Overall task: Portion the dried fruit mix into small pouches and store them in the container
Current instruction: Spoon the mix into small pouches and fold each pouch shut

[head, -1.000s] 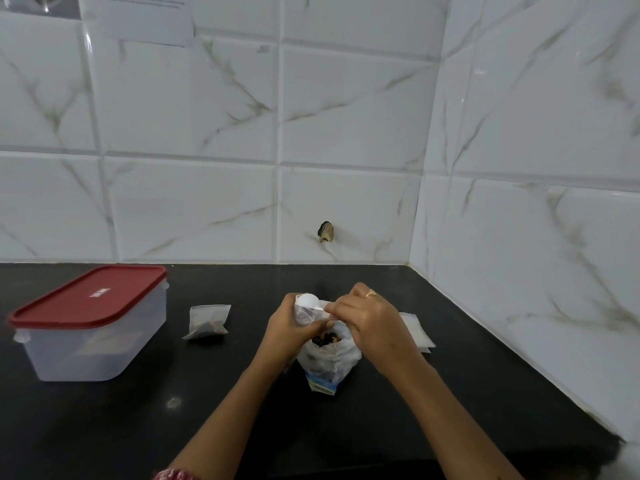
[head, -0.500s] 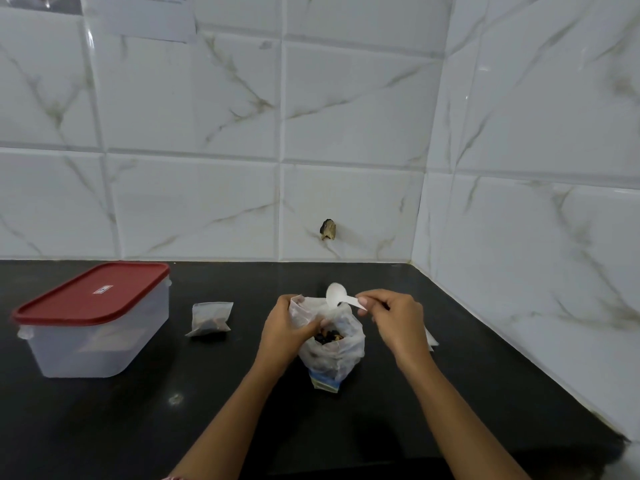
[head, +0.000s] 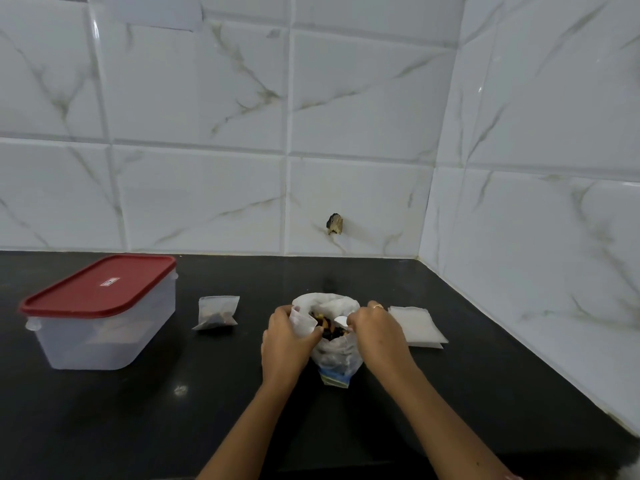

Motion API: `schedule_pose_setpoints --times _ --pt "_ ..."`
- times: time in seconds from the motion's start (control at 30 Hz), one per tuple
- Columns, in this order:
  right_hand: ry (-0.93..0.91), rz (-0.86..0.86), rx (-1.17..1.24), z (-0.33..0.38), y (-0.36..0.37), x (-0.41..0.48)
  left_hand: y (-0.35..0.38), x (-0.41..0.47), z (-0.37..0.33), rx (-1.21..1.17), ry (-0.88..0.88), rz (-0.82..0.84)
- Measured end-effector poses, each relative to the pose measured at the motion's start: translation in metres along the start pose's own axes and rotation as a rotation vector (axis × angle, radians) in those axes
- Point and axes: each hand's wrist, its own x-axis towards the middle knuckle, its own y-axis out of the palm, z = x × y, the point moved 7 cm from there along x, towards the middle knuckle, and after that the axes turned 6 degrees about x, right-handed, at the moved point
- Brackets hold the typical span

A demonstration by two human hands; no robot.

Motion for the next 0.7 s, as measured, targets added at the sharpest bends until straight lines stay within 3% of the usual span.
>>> schedule_pose_setpoints --times 0.23,0.37,0.6,0.7 --pt "0.130 -0.026 0.469 -0.017 0.002 0.009 0.003 -0.004 0.000 -0.032 0.001 0.040" --pt "0.176 -0.049 0.606 -0.024 0.000 0.006 0.004 -0.008 -0.005 -0.055 0.035 0.045" --pt "0.057 -0.029 0.380 -0.005 -0.001 0.002 0.003 -0.008 -0.006 -0.066 0.064 0.034" --pt "0.105 -0.008 0.348 -0.007 0.004 0.002 0.003 -0.009 -0.006 -0.074 0.070 0.030"
